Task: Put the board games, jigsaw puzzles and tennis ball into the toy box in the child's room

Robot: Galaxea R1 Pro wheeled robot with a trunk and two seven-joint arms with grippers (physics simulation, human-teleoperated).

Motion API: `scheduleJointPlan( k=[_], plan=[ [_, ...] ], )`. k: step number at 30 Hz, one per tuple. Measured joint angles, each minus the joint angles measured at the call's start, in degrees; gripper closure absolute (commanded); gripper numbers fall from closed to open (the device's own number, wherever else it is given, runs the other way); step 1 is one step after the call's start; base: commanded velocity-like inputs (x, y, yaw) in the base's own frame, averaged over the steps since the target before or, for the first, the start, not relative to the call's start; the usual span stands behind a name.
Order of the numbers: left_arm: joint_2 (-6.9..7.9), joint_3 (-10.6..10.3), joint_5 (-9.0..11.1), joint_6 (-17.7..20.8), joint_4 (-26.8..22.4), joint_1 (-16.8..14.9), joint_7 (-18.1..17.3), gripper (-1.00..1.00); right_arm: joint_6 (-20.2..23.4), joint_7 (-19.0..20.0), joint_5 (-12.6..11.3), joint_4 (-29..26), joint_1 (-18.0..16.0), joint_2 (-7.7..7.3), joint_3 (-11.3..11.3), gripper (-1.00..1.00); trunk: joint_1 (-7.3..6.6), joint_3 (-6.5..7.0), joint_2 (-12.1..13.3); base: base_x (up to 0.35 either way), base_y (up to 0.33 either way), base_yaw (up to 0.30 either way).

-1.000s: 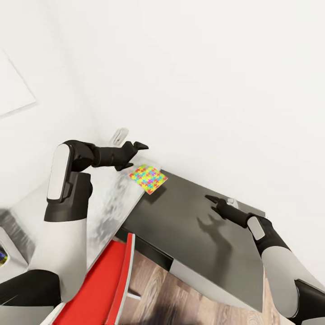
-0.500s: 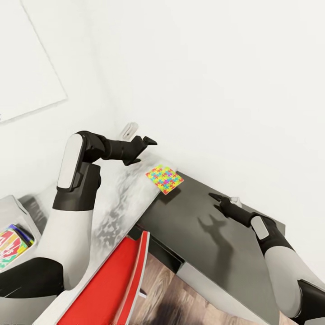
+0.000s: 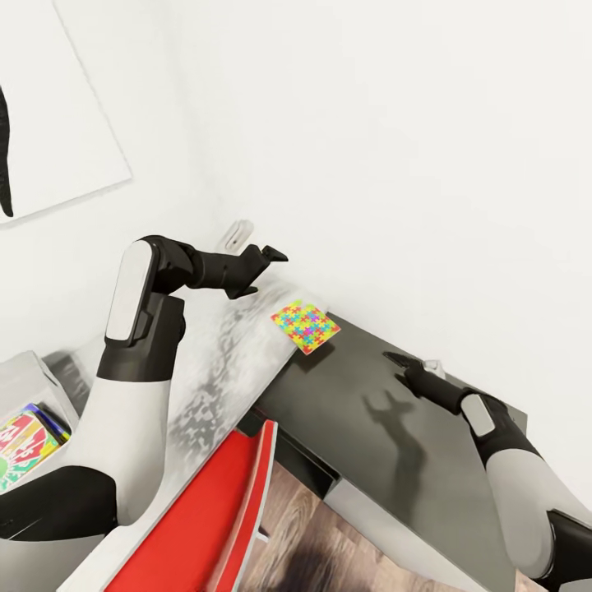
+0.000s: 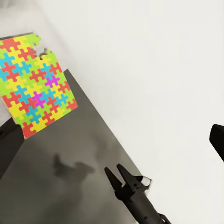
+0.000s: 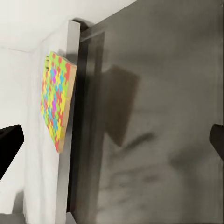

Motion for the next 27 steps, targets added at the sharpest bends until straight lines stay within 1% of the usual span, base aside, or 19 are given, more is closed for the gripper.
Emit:
scheduleJointPlan(
  k=[3, 4, 7, 10, 24, 27],
  plan=[
    [-0.03, 0.0, 0.0, 0.0, 0.0, 0.0, 0.0, -1.00, 0.0, -1.9, -1.4, 0.1, 0.0, -0.59, -0.6, -1.00, 0.00, 0.00, 0.0, 0.000, 0.000, 0.003],
    [-0.05, 0.0, 0.0, 0.0, 0.0, -0.1, 0.0, -1.00, 0.0, -2.9, -2.5, 0.2, 0.0, -0.78, -1.2, -1.00, 0.00, 0.00, 0.0, 0.000, 0.000, 0.001],
    [-0.10, -0.1, 0.0, 0.0, 0.0, -0.4, 0.0, -1.00, 0.0, -4.1, -4.0, 0.2, 0.0, -0.95, -2.0, -1.00, 0.00, 0.00, 0.0, 0.000, 0.000, 0.003],
    [-0.12, -0.1, 0.0, 0.0, 0.0, -0.5, 0.0, -1.00, -0.1, -4.6, -4.6, 0.2, 0.0, -0.99, -2.4, -1.00, 0.00, 0.01, 0.0, 0.000, 0.000, 0.095],
    [-0.12, -0.1, 0.0, 0.0, 0.0, -0.9, 0.1, -1.00, -0.2, -5.0, -5.0, 0.2, 0.0, -0.80, -2.6, -1.00, 0.00, 0.33, 0.0, 0.000, 0.000, 0.263],
    [-0.13, -0.1, 0.0, 0.0, 0.0, -1.1, 0.1, -1.00, -0.2, -5.0, -5.0, 0.1, 0.1, -0.80, -2.6, -1.00, 0.00, 0.37, 0.0, 0.000, 0.000, 0.168]
  ],
)
